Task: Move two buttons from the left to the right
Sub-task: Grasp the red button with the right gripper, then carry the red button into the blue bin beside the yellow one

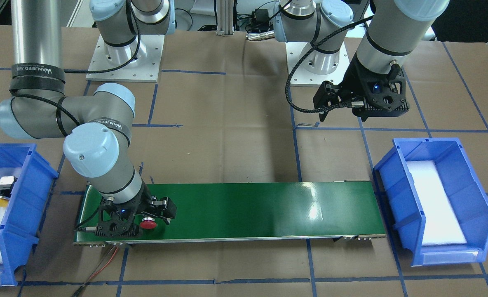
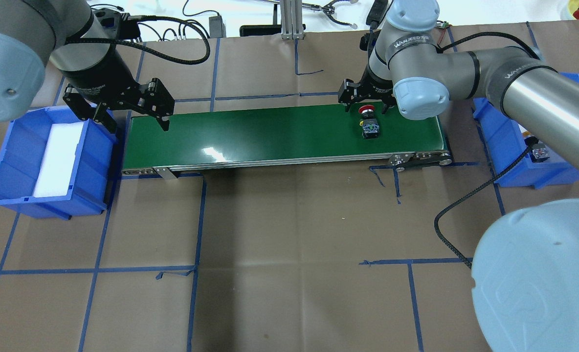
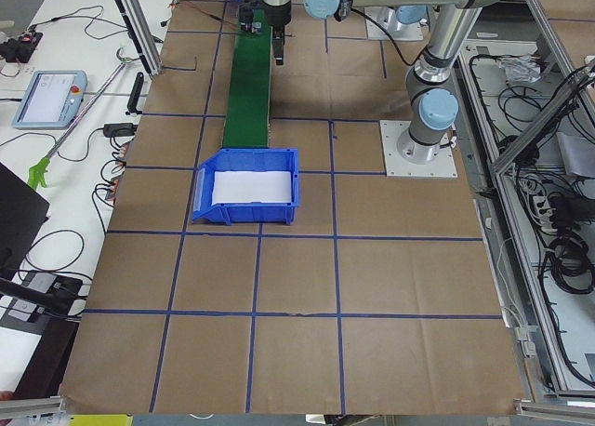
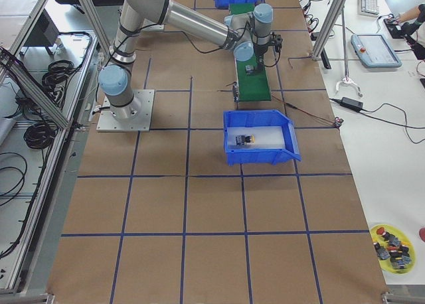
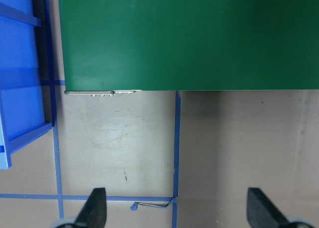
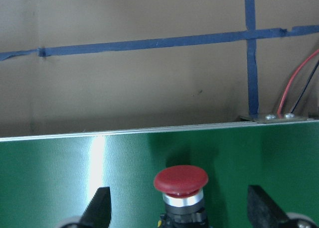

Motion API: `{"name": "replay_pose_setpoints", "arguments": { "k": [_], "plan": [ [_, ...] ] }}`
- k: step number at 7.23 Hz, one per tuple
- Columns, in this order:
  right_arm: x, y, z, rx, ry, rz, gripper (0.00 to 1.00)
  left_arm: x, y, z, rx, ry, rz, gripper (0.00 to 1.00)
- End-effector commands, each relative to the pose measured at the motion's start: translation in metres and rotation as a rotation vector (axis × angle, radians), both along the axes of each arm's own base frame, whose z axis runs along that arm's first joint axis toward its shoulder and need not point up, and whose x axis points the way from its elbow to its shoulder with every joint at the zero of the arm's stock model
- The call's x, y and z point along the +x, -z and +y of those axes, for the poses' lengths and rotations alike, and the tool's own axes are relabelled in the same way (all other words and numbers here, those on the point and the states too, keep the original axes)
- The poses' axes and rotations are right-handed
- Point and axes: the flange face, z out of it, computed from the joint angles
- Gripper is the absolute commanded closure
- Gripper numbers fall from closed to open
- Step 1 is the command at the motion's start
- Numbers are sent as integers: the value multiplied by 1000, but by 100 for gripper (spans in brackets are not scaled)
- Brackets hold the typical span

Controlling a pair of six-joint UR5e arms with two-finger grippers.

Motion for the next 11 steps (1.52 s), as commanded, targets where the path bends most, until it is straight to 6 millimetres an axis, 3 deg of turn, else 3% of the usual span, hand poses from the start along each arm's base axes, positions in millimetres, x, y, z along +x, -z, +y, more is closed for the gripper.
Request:
{"name": "replay_pose_setpoints", "arguments": {
  "k": [1,3,5,6,7,9,11],
  "plan": [
    [-3,11,-1,26,-6,10,30,0,0,0,0,0,0,0],
    [-7,4,-1,19,-5,16,93,-1,1,0,1,2,0,0],
    [-11,-9,-2,-1,-30,25,95,0,1,-1,3,0,0,0],
    [-19,-29,1,7,-17,25,96,0,1,0,1,0,0,0],
    [-39,-59,0,-8,15,20,96,0,2,-1,4,0,0,0],
    [-107,-128,-10,28,41,16,96,0,2,-1,4,0,0,0],
    [-209,-176,-14,86,-68,23,96,0,2,-1,4,0,0,0]
  ]
}}
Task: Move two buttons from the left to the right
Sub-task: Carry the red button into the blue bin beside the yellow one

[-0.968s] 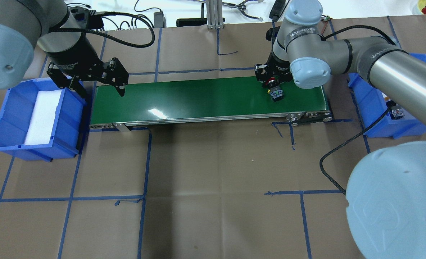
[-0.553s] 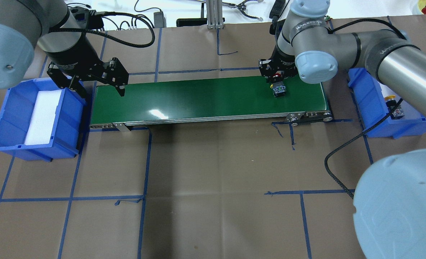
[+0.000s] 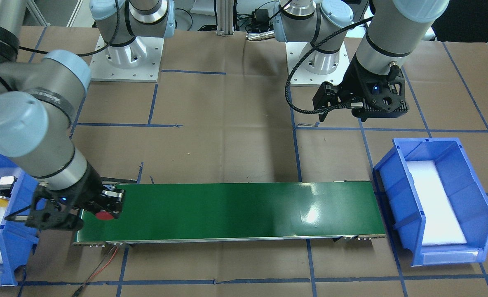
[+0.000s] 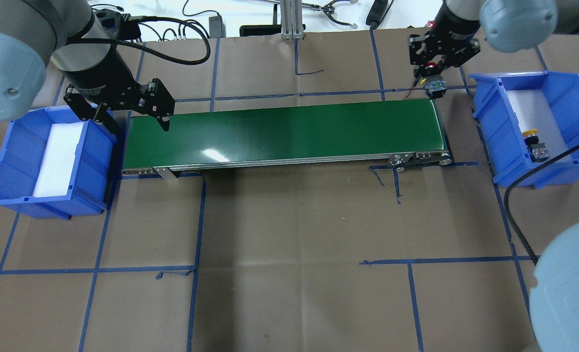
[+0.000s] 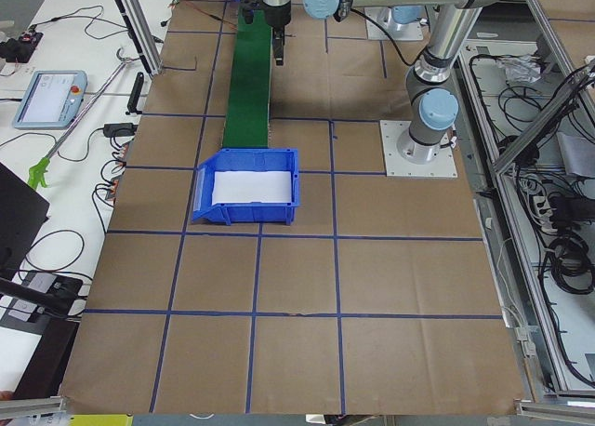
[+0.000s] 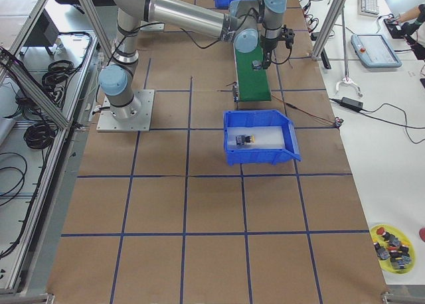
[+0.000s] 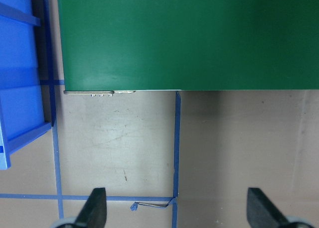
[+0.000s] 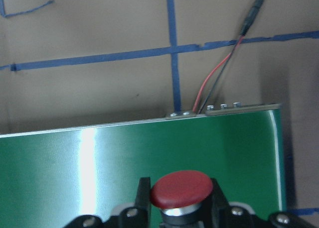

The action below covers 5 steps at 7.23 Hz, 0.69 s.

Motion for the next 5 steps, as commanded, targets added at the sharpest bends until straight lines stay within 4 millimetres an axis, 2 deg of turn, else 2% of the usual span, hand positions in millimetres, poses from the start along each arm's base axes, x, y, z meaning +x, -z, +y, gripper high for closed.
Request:
{"name": "replay_pose_setpoints", "arguments": {
  "k": [1,2,3,4,5],
  "plan": [
    [-133,-44,1,17,-98,10,96,0,0,0,0,0,0,0],
    [-181,-43,3,4,-131,17,96,0,0,0,0,0,0,0],
    [-219,-26,3,16,-152,14,96,0,1,0,2,0,0,0],
    [-254,2,2,35,-147,-5,96,0,-1,1,-1,-2,0,0],
    [-280,27,0,64,-109,-23,96,0,1,0,2,-2,0,0]
  ]
}}
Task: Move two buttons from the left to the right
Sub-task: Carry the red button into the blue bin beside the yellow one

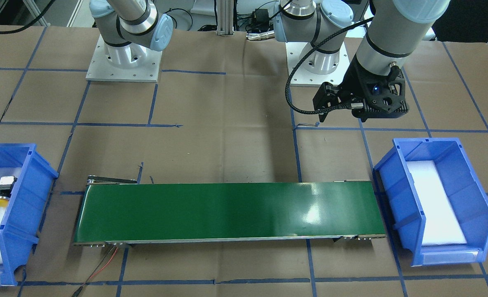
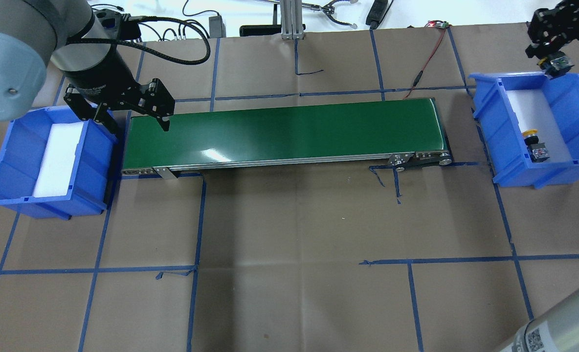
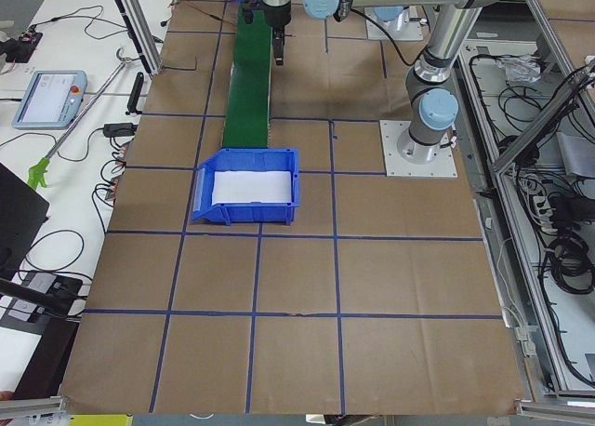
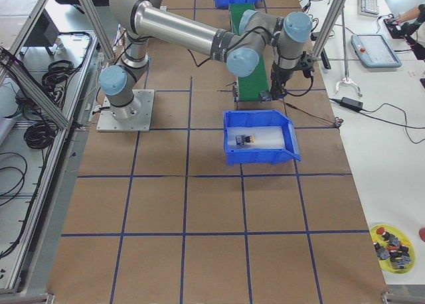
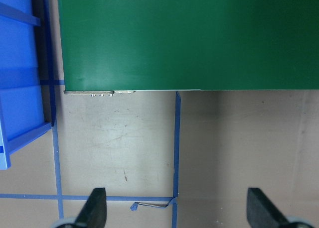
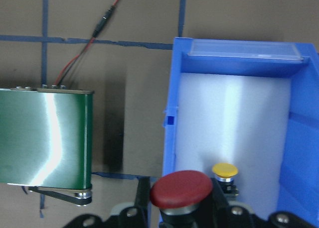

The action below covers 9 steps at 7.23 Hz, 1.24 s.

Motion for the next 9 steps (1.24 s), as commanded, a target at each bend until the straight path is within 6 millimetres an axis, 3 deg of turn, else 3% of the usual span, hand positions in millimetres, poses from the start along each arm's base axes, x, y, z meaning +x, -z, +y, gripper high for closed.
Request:
{"name": "replay_pose_setpoints", "arguments": {
  "k": [1,4,6,9],
  "plan": [
    [-53,52,-4,50,52,-36,96,0,-1,1,-2,-1,1,0],
    [-56,90,-19,60,127,-39,96,0,0,0,0,-1,2,0],
    [-24,113,-36,66,86,-41,96,-1,-1,1,-2,1,3,0],
    [-21,150,-42,70,72,-43,96,0,1,-1,3,-1,2,0]
  ]
}}
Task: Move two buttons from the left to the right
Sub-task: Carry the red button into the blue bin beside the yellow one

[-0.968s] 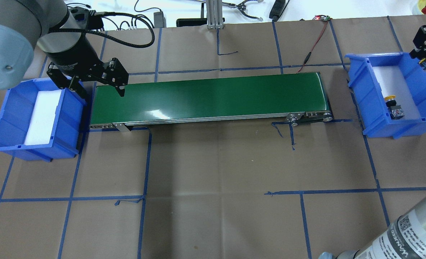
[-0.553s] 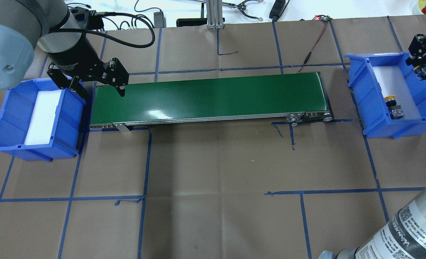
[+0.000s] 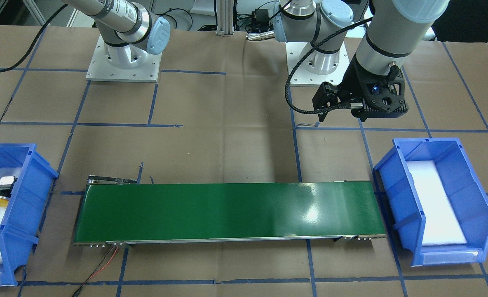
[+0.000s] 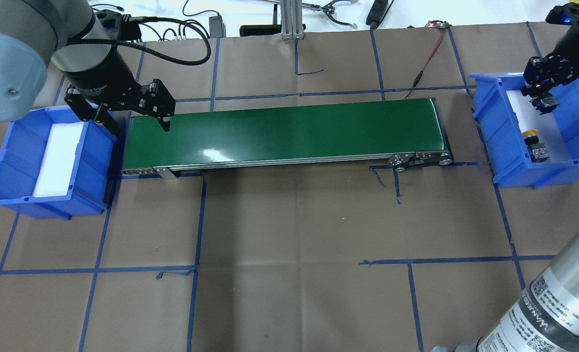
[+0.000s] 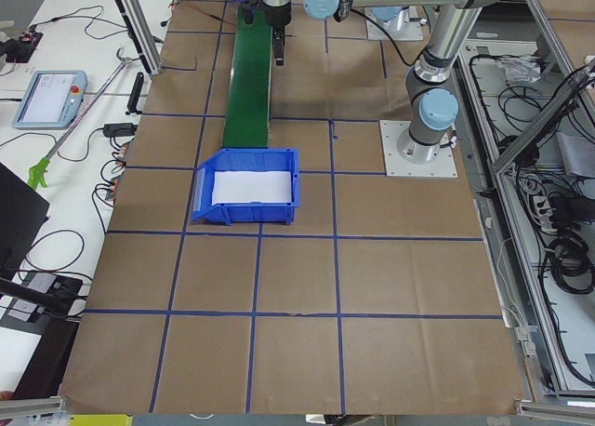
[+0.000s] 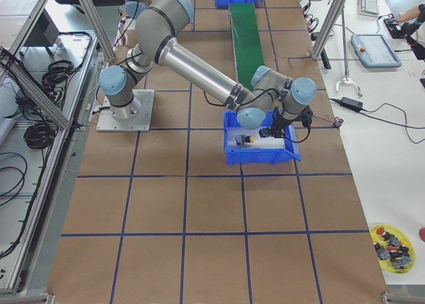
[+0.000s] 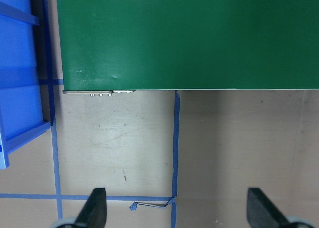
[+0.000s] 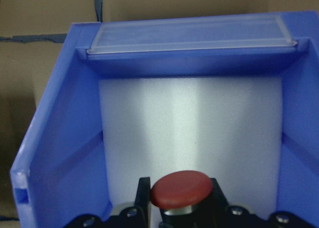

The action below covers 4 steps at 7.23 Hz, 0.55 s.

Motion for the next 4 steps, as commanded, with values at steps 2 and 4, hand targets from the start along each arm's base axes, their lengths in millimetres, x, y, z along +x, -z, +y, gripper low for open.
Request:
{"name": "replay_pose_setpoints", "arguments": {
  "k": [2,4],
  "plan": [
    [3,32,3,18,-4,-6,96,-1,0,1,0,1,1,0],
    [4,43,4,33,-4,-14,95,-1,-1,1,-2,1,3,0]
  ]
}}
